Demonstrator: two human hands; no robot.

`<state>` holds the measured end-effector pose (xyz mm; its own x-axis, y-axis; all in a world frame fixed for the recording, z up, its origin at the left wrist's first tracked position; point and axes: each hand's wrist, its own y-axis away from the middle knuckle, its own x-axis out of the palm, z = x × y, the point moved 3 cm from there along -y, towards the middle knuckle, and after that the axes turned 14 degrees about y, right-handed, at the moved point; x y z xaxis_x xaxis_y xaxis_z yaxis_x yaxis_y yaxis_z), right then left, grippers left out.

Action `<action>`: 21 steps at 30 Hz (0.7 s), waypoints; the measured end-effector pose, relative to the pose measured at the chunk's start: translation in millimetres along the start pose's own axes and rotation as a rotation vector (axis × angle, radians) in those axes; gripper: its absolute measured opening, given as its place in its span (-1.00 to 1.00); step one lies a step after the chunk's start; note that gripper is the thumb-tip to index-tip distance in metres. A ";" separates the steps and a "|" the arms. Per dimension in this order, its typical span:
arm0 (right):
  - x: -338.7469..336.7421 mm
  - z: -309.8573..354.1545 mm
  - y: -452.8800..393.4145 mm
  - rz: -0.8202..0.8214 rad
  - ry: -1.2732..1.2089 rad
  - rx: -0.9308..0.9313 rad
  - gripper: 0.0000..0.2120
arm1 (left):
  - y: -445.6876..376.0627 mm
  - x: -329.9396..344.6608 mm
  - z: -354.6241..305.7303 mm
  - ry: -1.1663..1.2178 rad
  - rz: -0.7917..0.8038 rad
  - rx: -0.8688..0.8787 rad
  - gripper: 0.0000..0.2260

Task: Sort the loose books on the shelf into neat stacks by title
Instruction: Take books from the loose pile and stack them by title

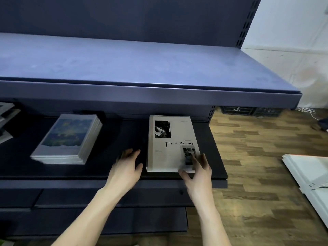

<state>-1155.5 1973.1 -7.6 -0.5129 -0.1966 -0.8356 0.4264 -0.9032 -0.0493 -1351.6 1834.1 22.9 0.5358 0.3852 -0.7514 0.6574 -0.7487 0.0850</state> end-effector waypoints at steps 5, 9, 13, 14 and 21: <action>6.0 0.7 -9.5 0.009 -0.066 -0.021 -0.37 | -11.5 2.6 -6.3 -0.021 0.006 -0.011 -0.51; 8.7 3.3 -10.3 -0.004 -0.069 -0.016 -0.37 | -18.5 5.4 -9.5 -0.008 0.011 -0.007 -0.51; 6.8 2.6 -11.2 -0.007 -0.076 0.001 -0.37 | -25.2 8.6 -12.0 -0.015 0.022 -0.013 -0.52; 6.3 3.1 -11.7 -0.008 -0.067 0.005 -0.37 | -26.1 9.5 -13.2 -0.014 0.023 -0.012 -0.52; 3.0 5.2 -12.2 -0.005 -0.060 0.011 -0.38 | -22.0 7.2 -18.9 -0.034 0.021 -0.005 -0.51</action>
<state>-1166.0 1981.6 -6.7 -0.5585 -0.2145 -0.8013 0.4162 -0.9080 -0.0470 -1352.2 1863.6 28.1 0.5312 0.3507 -0.7712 0.6487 -0.7539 0.1040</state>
